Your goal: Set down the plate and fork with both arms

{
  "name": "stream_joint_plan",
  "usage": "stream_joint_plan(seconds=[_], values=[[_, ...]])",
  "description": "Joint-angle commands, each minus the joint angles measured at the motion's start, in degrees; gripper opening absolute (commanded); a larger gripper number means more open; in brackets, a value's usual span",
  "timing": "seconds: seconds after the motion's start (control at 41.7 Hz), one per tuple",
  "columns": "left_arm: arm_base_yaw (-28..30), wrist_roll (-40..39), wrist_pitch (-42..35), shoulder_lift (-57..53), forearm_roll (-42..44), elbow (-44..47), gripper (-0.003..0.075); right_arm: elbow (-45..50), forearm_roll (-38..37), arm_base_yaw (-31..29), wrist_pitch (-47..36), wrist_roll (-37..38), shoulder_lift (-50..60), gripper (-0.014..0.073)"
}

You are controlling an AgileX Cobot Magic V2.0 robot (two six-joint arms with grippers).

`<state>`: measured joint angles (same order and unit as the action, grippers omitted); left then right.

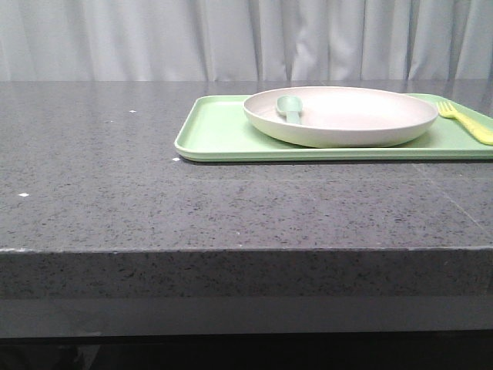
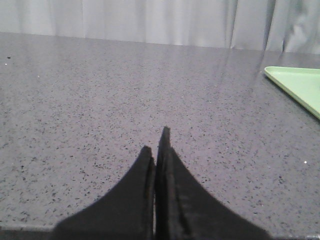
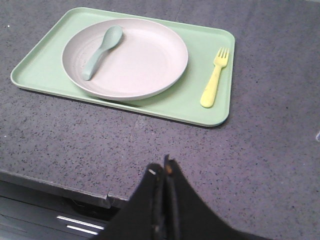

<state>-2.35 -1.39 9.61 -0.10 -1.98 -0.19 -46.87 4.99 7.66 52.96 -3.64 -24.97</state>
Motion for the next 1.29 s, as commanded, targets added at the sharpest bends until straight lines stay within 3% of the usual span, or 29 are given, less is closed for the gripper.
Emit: stream_joint_plan(seconds=[0.0,1.078,1.174,1.27], values=[[0.1,-0.04,-7.6,-1.41,-0.84,0.17,-0.0018,-1.25,-0.39,-0.1,-4.28,-0.02,-0.48,-0.0068],[-0.81,-0.04,-9.01,-1.53,-0.84,0.66,-0.0018,-1.25,-0.45,-0.1,-4.28,-0.02,-0.48,-0.0068],[-0.81,-0.04,-9.01,-1.53,-0.84,0.66,-0.0018,1.52,-1.91,-0.21,-8.5,-0.23,0.99,-0.0068],[-0.81,-0.04,-9.01,-1.42,-0.84,0.66,-0.0018,8.87,-2.03,-0.83,-19.8,-0.23,4.68,-0.0068]])
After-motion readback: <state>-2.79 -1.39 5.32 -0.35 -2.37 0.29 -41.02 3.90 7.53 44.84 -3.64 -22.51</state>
